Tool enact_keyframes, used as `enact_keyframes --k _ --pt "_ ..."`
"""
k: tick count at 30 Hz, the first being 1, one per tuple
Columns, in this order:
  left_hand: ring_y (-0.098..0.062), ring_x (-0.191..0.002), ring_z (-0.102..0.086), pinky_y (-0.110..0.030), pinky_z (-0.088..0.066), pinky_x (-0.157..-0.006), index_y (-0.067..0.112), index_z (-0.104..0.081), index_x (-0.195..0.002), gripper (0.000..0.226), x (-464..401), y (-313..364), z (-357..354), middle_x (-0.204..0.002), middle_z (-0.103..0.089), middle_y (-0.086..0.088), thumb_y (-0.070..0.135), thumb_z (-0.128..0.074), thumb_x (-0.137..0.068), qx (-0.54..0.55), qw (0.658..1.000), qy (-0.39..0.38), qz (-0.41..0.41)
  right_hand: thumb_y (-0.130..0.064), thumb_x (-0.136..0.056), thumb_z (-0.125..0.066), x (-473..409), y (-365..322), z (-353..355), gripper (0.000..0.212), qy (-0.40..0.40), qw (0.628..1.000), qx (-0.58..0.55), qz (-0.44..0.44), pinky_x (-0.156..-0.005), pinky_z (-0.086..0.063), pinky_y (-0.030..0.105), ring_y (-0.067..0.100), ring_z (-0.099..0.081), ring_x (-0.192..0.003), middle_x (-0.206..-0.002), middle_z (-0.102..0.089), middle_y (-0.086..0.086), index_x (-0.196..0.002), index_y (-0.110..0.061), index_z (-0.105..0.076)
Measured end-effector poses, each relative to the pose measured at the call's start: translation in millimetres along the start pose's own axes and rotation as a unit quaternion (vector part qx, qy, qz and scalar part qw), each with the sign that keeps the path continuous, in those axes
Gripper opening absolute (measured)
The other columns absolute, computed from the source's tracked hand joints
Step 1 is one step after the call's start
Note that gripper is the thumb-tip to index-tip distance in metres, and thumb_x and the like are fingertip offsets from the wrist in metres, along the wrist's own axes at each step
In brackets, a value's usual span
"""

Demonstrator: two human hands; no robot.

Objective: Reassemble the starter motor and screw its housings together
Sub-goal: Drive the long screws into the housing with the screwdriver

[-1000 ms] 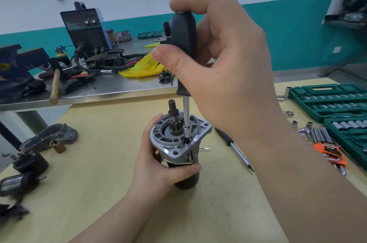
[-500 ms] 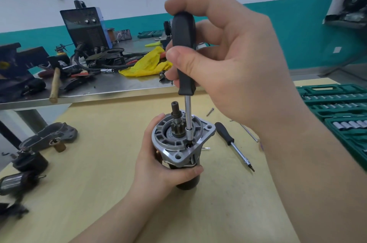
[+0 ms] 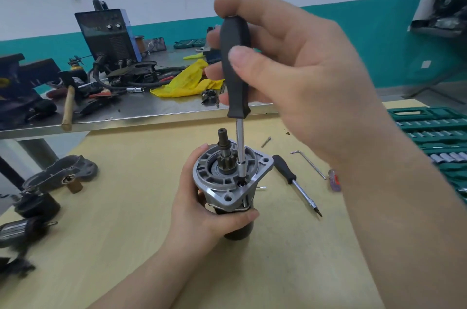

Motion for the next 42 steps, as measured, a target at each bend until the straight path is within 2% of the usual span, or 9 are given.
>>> enact_keyframes --k 4,10,14,19,26,31,34,38,42 --pt "-0.003 -0.135 -0.059 -0.008 -0.048 -0.098 0.051 -0.044 -0.149 0.119 0 2 -1 -0.149 -0.058 0.019 0.036 -0.101 -0.046 -0.005 1.0 0.0 -0.001 0.001 -0.098 -0.069 0 -3 5 0.036 -0.005 1.0 -0.018 0.014 -0.081 -0.067 0.04 0.03 -0.077 -0.088 -0.1 -0.068 0.014 -0.13 -0.014 -0.061" --pt "-0.003 -0.133 -0.062 -0.009 -0.05 -0.096 0.053 -0.044 -0.149 0.121 3 5 -1 -0.145 -0.061 0.018 0.035 -0.101 -0.044 -0.006 1.0 0.004 0.001 -0.026 -0.087 -0.082 10 -17 5 0.045 0.174 0.953 0.229 0.099 -0.064 -0.058 0.028 0.013 -0.064 -0.066 -0.069 -0.059 -0.012 -0.128 -0.027 -0.063" --pt "-0.005 -0.134 -0.062 -0.01 -0.051 -0.097 0.05 -0.044 -0.149 0.121 5 8 -3 -0.147 -0.06 0.017 0.036 -0.103 -0.045 -0.013 1.0 -0.011 -0.007 -0.031 -0.095 -0.078 2 -1 -5 0.037 0.076 0.987 0.131 0.051 -0.068 -0.064 0.041 0.017 -0.072 -0.072 -0.08 -0.069 -0.001 -0.13 -0.028 -0.067" --pt "-0.003 -0.134 -0.061 -0.009 -0.05 -0.097 0.053 -0.045 -0.148 0.12 4 6 -1 -0.147 -0.059 0.019 0.036 -0.102 -0.044 -0.005 1.0 -0.001 0.002 -0.006 -0.1 -0.07 1 1 -2 0.036 0.012 0.999 0.014 0.03 -0.072 -0.067 0.043 0.029 -0.078 -0.079 -0.098 -0.071 0.011 -0.133 -0.015 -0.058" --pt "-0.004 -0.135 -0.06 -0.012 -0.05 -0.099 0.051 -0.045 -0.149 0.118 2 3 -2 -0.148 -0.06 0.017 0.035 -0.101 -0.046 0.008 1.0 0.007 0.011 -0.027 -0.092 -0.077 9 -14 9 0.039 0.167 0.937 0.295 0.088 -0.071 -0.054 0.024 0.005 -0.061 -0.073 -0.085 -0.059 -0.02 -0.13 -0.028 -0.066" --pt "-0.001 -0.134 -0.06 -0.029 -0.051 -0.099 0.054 -0.043 -0.149 0.12 2 -1 1 -0.148 -0.058 0.023 0.04 -0.101 -0.045 0.013 1.0 0.012 0.024 -0.018 -0.094 -0.075 7 -3 53 0.034 0.272 0.952 0.11 0.089 -0.065 -0.066 0.032 0.008 -0.073 -0.072 -0.082 -0.067 -0.017 -0.127 -0.015 -0.07" --pt "0.0 -0.135 -0.059 -0.035 -0.049 -0.102 0.052 -0.042 -0.152 0.123 0 -6 2 -0.15 -0.057 0.023 0.045 -0.104 -0.046 0.023 0.999 0.017 0.036 -0.024 -0.088 -0.071 0 30 106 0.026 0.329 0.932 0.152 0.035 -0.073 -0.065 0.046 0.012 -0.07 -0.08 -0.085 -0.07 -0.017 -0.112 -0.032 -0.076" --pt "-0.007 -0.139 -0.058 -0.044 -0.049 -0.106 0.048 -0.039 -0.156 0.129 0 -9 2 -0.154 -0.056 0.017 0.053 -0.106 -0.045 0.035 0.998 0.019 0.046 -0.025 -0.084 -0.065 -4 143 133 0.035 0.129 0.867 0.421 -0.233 -0.081 -0.063 0.04 0.025 -0.072 -0.088 -0.109 -0.076 -0.004 -0.115 -0.035 -0.075" --pt "-0.006 -0.138 -0.058 -0.037 -0.05 -0.102 0.053 -0.04 -0.153 0.126 3 -5 1 -0.153 -0.056 0.017 0.044 -0.104 -0.046 0.014 0.999 0.01 0.032 -0.019 -0.091 -0.067 37 244 120 0.044 -0.036 0.801 0.436 -0.408 -0.047 -0.055 0.026 0.018 -0.071 -0.069 -0.114 -0.068 0.003 -0.133 -0.033 -0.07"
Point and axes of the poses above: each hand's wrist, its own x-axis away from the middle knuckle, its own z-axis out of the back of the hand, y = z × x, the point moved 9 cm from there along -x, towards the middle knuckle
